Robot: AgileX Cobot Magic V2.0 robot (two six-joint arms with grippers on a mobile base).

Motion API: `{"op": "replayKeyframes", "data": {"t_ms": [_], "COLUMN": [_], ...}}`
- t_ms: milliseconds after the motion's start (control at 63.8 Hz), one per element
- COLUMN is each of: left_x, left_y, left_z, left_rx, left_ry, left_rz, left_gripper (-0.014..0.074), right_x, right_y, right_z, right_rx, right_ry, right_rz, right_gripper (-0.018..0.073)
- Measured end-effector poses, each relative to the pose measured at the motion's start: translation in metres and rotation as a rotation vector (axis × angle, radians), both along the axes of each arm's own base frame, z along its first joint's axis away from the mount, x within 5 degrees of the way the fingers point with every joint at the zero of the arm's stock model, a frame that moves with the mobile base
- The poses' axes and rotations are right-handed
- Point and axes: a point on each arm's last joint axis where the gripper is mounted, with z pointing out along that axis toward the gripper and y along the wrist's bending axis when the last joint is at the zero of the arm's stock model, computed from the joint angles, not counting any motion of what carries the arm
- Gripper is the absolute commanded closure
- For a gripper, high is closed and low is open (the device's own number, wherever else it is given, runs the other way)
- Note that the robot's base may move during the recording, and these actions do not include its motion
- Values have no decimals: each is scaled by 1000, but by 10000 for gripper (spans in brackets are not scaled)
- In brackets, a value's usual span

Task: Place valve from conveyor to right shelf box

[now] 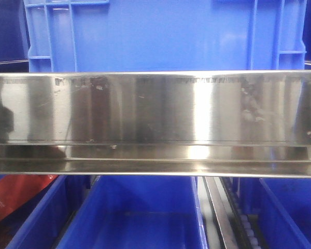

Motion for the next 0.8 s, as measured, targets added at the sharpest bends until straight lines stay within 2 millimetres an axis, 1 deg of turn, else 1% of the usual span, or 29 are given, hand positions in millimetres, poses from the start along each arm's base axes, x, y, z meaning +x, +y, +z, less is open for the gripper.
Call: {"op": "replayKeyframes", "data": {"t_ms": [799], "left_x": [0], "left_y": [0], "left_z": [1], "left_rx": [1], "left_ry": [-12], "left_rz": [0], "left_gripper": [707], "right_x": [0], "right_y": [0], "right_z": [0], "right_rx": [0], "right_ry": [0], "right_rz": [0], "right_gripper": [722]}}
